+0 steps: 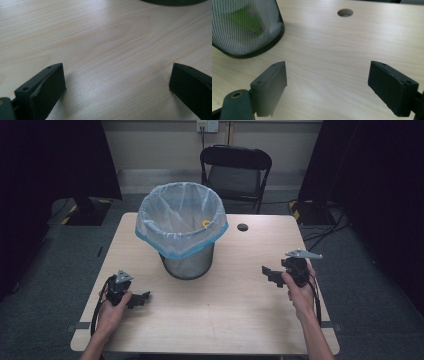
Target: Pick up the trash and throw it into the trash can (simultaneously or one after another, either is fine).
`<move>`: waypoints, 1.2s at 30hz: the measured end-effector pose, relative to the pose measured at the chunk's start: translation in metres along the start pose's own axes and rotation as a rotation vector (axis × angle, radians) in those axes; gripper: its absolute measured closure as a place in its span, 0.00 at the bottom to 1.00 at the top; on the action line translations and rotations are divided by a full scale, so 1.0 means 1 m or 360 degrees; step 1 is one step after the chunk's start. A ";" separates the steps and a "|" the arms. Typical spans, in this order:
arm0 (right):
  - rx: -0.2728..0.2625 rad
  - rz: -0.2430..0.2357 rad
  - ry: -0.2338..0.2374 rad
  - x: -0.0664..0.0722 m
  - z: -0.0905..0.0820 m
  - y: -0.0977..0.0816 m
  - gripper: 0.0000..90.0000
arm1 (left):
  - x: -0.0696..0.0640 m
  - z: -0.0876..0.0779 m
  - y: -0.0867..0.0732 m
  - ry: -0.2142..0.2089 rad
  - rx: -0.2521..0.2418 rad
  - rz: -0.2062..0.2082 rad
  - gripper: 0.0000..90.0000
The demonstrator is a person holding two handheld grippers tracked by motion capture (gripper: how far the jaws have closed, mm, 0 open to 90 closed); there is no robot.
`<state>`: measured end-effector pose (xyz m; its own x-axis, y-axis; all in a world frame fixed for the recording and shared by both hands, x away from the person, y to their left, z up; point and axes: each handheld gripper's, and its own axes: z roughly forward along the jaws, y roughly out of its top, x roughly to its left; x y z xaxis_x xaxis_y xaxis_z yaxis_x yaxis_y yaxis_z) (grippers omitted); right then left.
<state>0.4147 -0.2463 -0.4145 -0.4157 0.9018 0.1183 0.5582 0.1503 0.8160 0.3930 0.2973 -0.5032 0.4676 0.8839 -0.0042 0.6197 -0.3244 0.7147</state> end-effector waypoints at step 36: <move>0.0275 -0.0054 -0.0261 0.000 0.044 -0.070 0.14 | 0.000 0.000 0.000 -0.0001 0.0000 0.0000 0.00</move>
<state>0.4067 -0.2389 -0.4965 -0.3219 0.9467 -0.0128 0.6662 0.2360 0.7074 0.3931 0.2974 -0.5032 0.4681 0.8837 -0.0043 0.6197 -0.3248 0.7145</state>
